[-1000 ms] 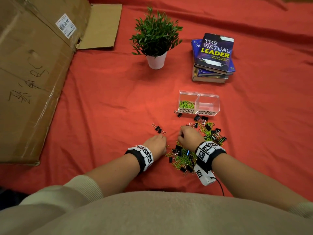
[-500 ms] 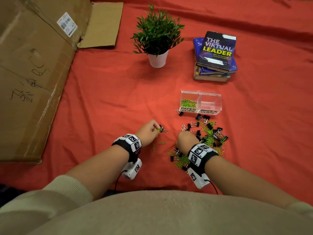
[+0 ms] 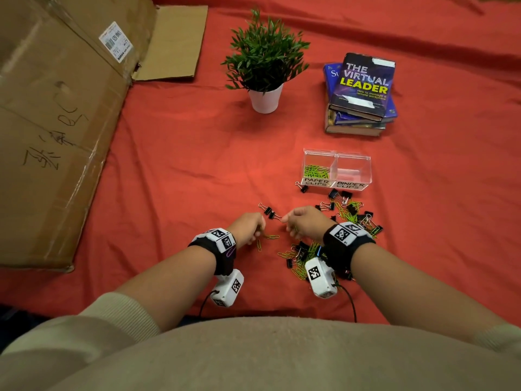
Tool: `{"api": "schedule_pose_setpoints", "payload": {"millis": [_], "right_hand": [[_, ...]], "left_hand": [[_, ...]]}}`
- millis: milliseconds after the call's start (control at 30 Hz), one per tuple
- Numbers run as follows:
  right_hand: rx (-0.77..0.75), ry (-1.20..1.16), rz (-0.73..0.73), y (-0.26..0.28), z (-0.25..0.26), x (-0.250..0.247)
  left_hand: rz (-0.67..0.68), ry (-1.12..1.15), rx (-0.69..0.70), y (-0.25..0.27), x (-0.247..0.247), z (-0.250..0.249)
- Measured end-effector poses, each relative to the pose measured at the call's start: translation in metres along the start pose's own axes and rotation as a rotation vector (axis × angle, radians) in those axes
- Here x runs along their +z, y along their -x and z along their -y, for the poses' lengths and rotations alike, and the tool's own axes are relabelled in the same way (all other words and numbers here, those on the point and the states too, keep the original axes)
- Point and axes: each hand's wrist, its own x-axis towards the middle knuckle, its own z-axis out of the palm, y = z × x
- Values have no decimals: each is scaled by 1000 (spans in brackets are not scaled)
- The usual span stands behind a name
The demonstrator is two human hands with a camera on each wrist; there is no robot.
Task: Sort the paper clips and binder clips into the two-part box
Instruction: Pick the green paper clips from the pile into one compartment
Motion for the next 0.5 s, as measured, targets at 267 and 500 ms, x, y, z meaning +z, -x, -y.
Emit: {"api": "schedule_pose_setpoints", "payload": {"millis": [267, 500], "right_hand": [[-289, 872, -53, -12, -10, 42], [-318, 1024, -34, -11, -15, 52]], "left_hand": [[-120, -570, 214, -5, -5, 16], [-13, -814, 281, 1, -11, 26]]}}
